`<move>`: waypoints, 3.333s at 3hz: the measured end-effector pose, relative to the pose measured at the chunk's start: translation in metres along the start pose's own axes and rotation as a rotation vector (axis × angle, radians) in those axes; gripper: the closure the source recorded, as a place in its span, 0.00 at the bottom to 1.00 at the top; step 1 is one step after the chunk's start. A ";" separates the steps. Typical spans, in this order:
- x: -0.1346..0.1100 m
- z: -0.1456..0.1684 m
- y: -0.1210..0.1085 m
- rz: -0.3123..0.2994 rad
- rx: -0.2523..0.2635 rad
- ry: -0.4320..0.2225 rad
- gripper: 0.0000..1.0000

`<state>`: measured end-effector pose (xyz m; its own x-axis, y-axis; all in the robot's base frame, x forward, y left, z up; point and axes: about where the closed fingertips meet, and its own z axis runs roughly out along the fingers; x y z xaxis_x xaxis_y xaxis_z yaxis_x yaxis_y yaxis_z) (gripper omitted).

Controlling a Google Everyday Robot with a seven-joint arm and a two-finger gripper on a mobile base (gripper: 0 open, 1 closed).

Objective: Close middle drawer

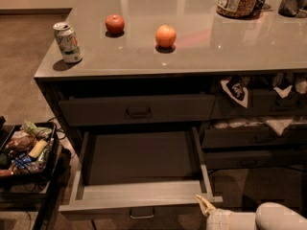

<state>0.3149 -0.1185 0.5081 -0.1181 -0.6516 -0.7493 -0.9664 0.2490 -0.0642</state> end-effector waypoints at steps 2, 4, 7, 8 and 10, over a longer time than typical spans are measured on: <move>0.002 0.003 0.002 0.005 -0.004 -0.005 0.42; 0.002 0.006 0.002 0.004 -0.006 -0.016 0.88; 0.056 0.061 -0.012 -0.077 0.068 -0.071 1.00; 0.071 0.082 -0.018 -0.091 0.112 -0.043 1.00; 0.103 0.119 -0.043 -0.080 0.188 0.016 1.00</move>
Offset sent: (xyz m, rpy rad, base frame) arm -0.0010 0.0016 -0.0039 0.0067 0.0048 -0.0004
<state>0.3718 -0.1109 0.3552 -0.0481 -0.6853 -0.7266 -0.9134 0.3246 -0.2458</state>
